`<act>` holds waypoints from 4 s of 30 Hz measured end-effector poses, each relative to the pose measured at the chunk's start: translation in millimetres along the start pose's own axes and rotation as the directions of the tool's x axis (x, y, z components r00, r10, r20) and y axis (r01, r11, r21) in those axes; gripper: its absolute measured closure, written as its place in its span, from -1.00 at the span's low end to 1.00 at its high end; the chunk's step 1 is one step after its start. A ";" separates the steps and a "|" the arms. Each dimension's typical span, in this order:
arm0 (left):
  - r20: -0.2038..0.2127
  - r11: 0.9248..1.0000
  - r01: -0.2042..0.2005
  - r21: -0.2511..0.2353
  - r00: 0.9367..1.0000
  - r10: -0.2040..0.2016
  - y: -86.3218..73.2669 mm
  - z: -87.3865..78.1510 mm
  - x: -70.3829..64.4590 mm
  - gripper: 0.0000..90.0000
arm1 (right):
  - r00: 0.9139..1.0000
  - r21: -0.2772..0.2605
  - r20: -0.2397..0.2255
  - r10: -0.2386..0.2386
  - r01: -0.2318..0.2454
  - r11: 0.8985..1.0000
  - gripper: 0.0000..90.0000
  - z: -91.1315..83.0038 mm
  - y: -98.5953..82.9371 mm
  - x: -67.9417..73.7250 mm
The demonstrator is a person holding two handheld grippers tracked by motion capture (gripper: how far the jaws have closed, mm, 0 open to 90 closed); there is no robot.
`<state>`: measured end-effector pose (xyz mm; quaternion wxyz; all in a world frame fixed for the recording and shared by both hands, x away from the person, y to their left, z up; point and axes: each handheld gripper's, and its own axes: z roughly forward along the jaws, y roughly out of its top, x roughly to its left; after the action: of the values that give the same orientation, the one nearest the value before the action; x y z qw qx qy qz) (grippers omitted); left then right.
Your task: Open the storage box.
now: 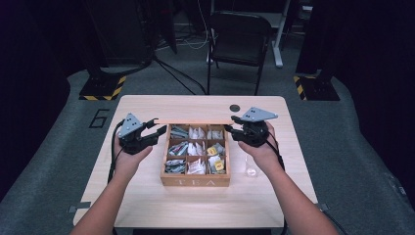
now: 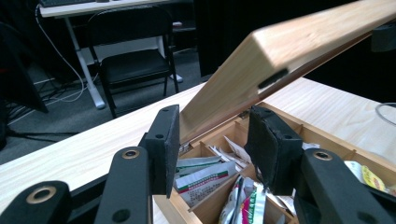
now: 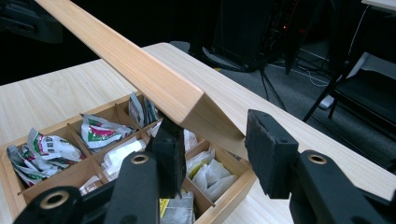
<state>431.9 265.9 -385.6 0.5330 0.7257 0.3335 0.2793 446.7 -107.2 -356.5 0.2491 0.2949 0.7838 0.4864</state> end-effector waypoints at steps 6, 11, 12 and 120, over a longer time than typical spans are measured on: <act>-0.014 1.000 0.010 -0.004 1.000 -0.010 2.0 5.5 2.7 0.26 | 1.000 0.005 -0.008 0.005 -0.005 1.000 0.28 1.1 3.4 -2.9; -0.024 1.000 0.006 0.001 1.000 -0.006 3.8 8.2 4.8 0.33 | 1.000 0.004 -0.009 0.002 -0.002 1.000 0.28 2.1 5.1 -4.8; -0.024 1.000 0.006 0.001 1.000 -0.006 3.8 8.2 4.8 0.33 | 1.000 0.005 -0.010 0.003 -0.003 1.000 0.28 2.2 5.5 -4.8; -0.044 0.993 0.116 -0.027 0.992 -0.117 46.2 61.4 54.2 0.41 | 0.988 0.051 0.038 0.149 -0.151 0.987 0.42 77.3 16.3 -63.7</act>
<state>520.9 262.5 -355.5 0.5495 0.6920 0.3838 0.2683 547.4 -98.7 -366.2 0.2174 0.3678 0.7678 0.4774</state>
